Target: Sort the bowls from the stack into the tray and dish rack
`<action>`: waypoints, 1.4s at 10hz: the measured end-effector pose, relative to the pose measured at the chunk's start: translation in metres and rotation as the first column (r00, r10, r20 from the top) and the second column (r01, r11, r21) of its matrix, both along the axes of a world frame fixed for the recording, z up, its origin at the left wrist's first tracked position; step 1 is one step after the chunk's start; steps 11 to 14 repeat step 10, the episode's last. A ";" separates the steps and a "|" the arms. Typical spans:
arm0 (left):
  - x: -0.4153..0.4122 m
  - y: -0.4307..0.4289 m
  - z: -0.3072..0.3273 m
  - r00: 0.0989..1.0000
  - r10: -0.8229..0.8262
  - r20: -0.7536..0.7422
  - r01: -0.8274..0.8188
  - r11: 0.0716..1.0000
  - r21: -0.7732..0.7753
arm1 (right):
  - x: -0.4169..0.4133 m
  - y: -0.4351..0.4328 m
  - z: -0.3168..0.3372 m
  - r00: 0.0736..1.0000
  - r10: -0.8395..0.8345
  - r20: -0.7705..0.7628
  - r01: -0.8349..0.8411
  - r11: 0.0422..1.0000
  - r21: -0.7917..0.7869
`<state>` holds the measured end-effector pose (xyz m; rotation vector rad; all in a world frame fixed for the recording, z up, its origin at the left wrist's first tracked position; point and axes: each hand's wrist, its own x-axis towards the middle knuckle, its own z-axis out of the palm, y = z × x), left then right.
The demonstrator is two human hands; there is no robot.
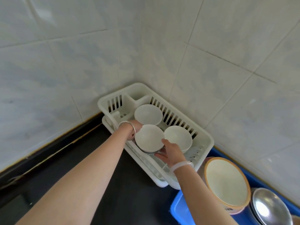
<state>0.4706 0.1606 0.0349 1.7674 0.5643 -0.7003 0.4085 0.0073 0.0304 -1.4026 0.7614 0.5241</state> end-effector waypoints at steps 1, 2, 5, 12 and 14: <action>0.009 0.000 -0.008 0.999 -0.032 0.009 0.031 0.996 0.082 | 0.000 0.000 -0.006 0.998 0.068 0.005 -0.068 0.995 -0.070; 0.015 0.004 -0.013 0.998 -0.062 -0.034 0.066 0.987 0.145 | 0.002 -0.002 -0.012 0.991 0.127 0.037 -0.122 0.986 -0.114; 0.015 -0.001 -0.011 0.993 -0.118 0.031 0.110 0.976 0.190 | 0.001 0.000 -0.008 0.992 0.126 0.007 -0.124 0.985 -0.123; -0.086 -0.024 0.044 0.797 0.259 0.545 -0.342 0.938 0.055 | -0.072 -0.078 0.211 0.595 -0.013 0.804 -0.038 0.998 0.044; -0.086 -0.024 0.044 0.797 0.259 0.545 -0.342 0.938 0.055 | -0.072 -0.078 0.211 0.595 -0.013 0.804 -0.038 0.998 0.044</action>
